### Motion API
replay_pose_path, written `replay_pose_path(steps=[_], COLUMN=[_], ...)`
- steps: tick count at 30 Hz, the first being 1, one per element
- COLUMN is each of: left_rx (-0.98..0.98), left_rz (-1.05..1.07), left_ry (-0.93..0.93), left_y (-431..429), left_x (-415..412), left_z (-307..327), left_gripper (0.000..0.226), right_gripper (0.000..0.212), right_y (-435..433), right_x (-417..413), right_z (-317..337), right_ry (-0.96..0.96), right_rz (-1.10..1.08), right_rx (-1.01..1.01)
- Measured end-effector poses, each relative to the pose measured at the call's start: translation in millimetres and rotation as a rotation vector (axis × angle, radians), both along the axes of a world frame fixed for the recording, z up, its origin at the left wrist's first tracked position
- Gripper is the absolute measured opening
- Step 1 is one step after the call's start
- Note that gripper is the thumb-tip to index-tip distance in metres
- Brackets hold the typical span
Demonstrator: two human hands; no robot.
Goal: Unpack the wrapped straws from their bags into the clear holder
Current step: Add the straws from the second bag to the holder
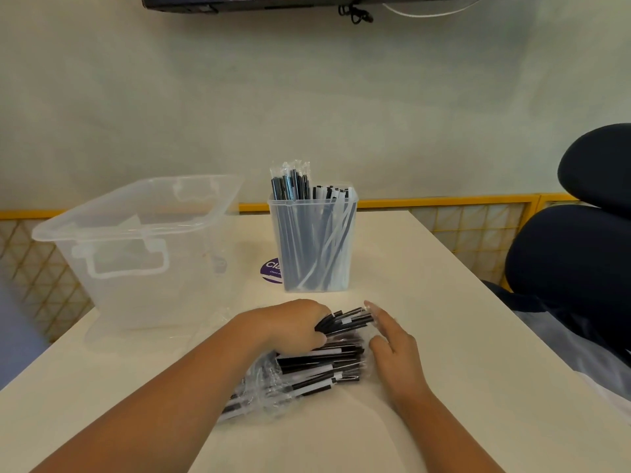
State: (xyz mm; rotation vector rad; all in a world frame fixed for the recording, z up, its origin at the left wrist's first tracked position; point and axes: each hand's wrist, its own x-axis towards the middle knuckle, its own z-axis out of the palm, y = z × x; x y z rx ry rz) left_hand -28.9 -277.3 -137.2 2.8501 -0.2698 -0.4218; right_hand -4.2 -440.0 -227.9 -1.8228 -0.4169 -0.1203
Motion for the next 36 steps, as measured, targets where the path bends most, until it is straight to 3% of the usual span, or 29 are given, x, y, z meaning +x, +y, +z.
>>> replay_pose_path(steps=[3,7,12,14,16,18,20,22,27,29,33,36], left_rx=[-0.070,-0.302,-0.610,-0.739,-0.831,-0.877,-0.864,-0.838,-0.871,-0.957,-1.037,-1.131], left_rz=[0.014,0.039,0.039,0.064,0.081,0.100,0.127,0.148,0.169,0.183,0.280,0.304], left_ry=[0.006,-0.022,-0.320,-0.450,-0.563,-0.623,-0.655,-0.670,-0.703,-0.701,-0.681,-0.489], left_y=[-2.3,-6.9,-19.5,-24.2,-27.6,-30.4,-32.0,-33.8,-32.2,-23.7,-4.4,6.0], left_x=[2.7,5.7,7.4,6.8,6.3,6.8,9.3,11.9,9.0,7.0,2.7,1.7], left_z=[9.2,25.7,47.9,59.8,71.9,82.4,88.8,92.1,98.9,97.9,80.0,60.7], left_gripper=[0.010,0.005,0.008,0.002,0.012,0.017,0.018,0.019,0.020,0.033,0.083,0.090], right_gripper=[0.053,0.062,0.066,0.066,0.071,0.063,0.032,0.010,0.028,0.028,0.032,0.035], right_y=[-1.1,1.6,10.7,16.4,22.8,29.8,37.2,46.6,65.7,67.7,62.4,61.9], right_x=[0.8,4.3,11.3,11.5,11.0,8.2,4.0,2.8,6.4,9.2,22.3,29.7], right_z=[4.5,22.7,67.7,79.3,85.3,92.3,103.7,115.8,131.3,137.3,156.7,174.5], right_ry=[0.032,0.066,-0.013,-0.011,0.034,0.041,0.026,0.042,0.064,0.059,0.050,0.124], right_rz=[0.058,0.104,0.239,0.319,0.379,0.424,0.413,0.358,0.197,0.189,0.223,0.303], right_rx=[0.176,0.273,0.330,0.298,0.235,0.118,0.034,0.085,0.199,0.240,0.374,0.544])
